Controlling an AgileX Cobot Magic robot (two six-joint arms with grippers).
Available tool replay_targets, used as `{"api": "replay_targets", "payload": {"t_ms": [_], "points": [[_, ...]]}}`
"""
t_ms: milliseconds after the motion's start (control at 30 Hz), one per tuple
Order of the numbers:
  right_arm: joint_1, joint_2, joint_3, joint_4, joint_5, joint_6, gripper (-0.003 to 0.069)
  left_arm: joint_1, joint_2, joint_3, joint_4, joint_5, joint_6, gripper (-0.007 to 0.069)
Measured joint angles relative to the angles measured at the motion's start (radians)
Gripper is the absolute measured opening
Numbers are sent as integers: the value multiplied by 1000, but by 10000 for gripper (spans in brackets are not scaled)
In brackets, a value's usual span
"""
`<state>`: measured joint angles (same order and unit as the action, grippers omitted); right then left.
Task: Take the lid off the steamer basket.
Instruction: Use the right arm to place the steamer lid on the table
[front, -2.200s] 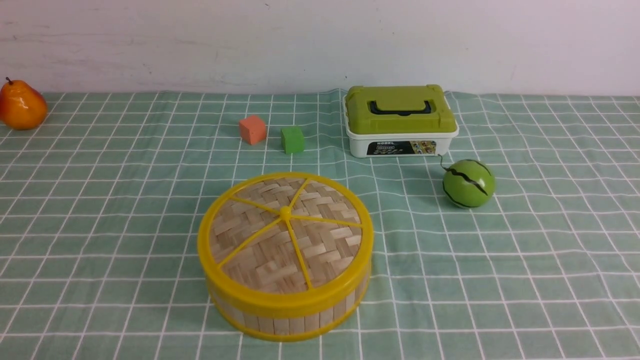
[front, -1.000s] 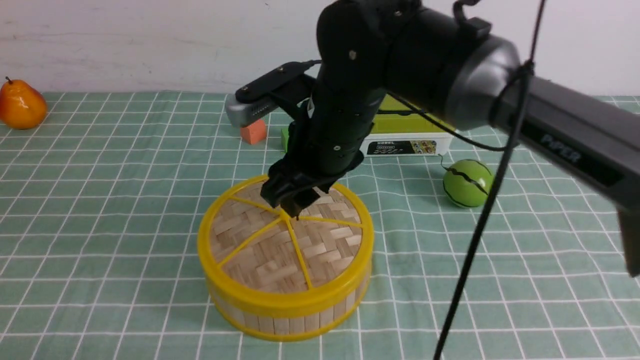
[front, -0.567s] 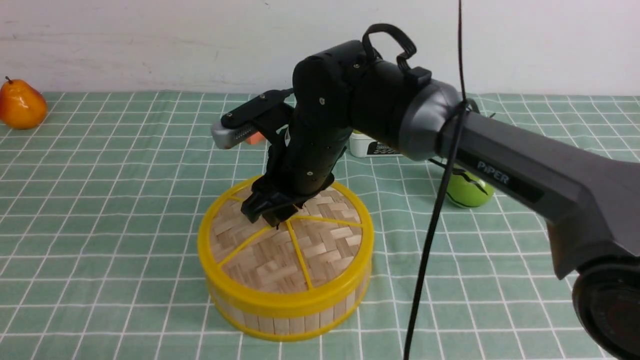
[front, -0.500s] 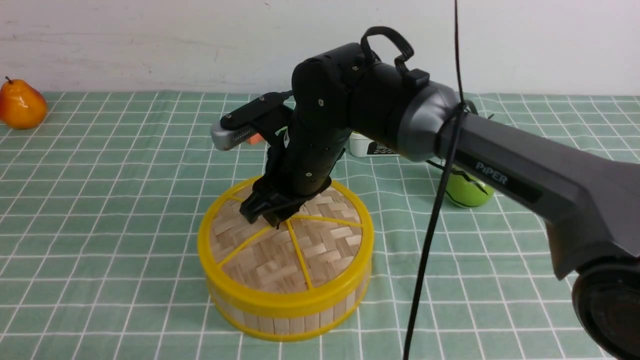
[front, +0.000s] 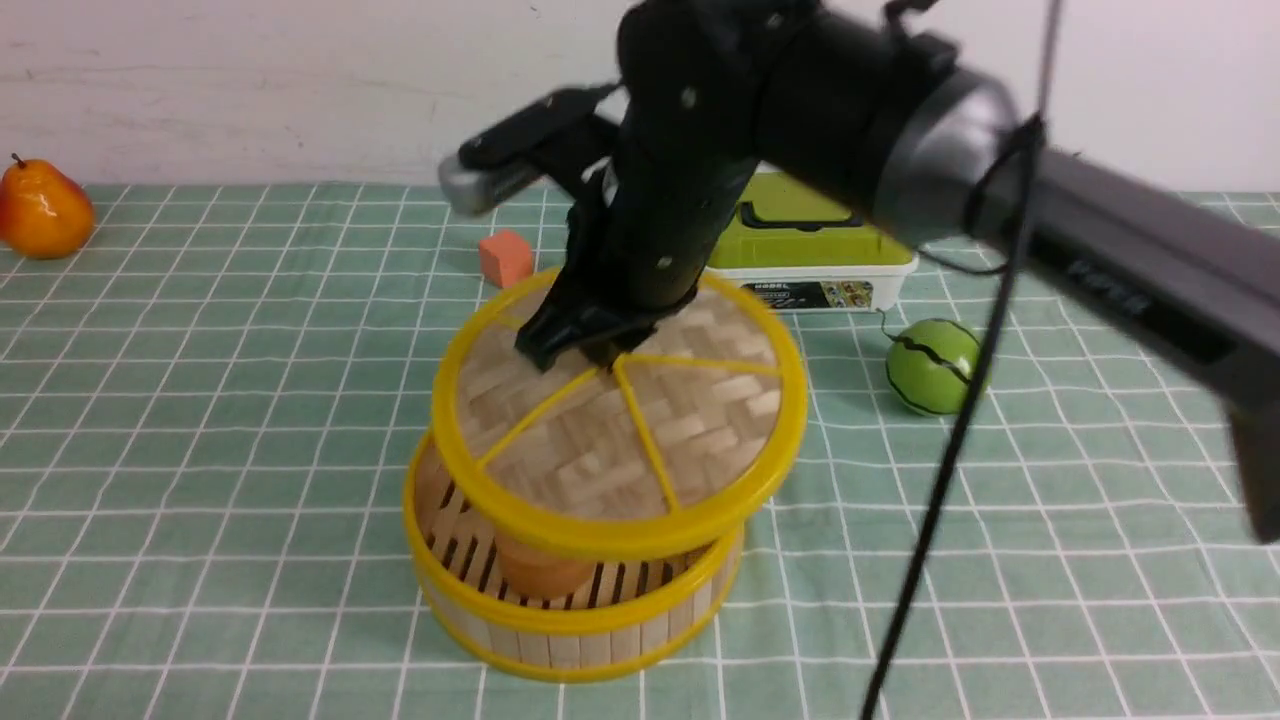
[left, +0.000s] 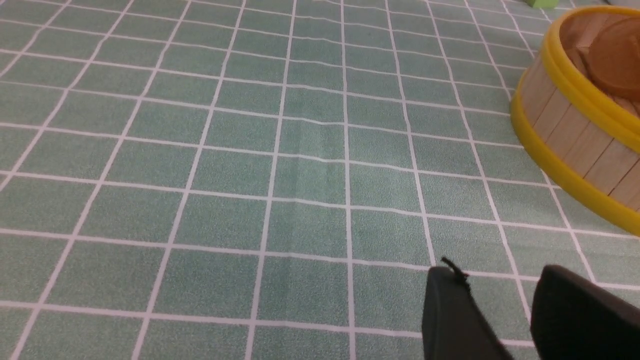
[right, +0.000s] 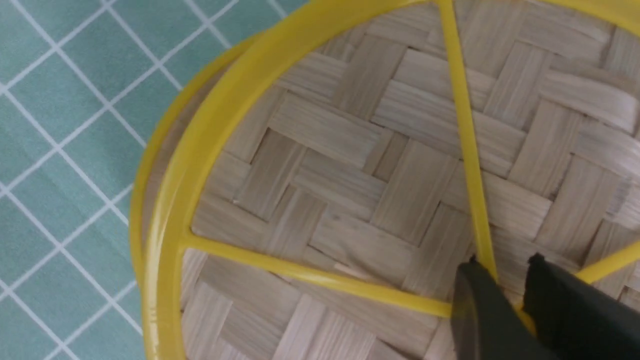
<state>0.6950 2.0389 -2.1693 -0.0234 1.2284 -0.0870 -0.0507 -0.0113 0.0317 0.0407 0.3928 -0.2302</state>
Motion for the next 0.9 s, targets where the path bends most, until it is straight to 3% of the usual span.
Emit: {"api": "replay_targets", "payload": {"t_ms": [167,333,467,633,900], "points": [[-83,-168,73,-4,14,-1,73,0,0,0,0,0,0,239],[-214,-358,409,23,-10,0,73,0,0,0,0,0,0,239],[-332,-518,786,56,-192,1,73,0,0,0,0,0,0,239],[-429,-570,1077,135,-461,1,73,0,0,0,0,0,0,239],[-445,-445,1193,178,-710,1,73,0,0,0,0,0,0,239]]}}
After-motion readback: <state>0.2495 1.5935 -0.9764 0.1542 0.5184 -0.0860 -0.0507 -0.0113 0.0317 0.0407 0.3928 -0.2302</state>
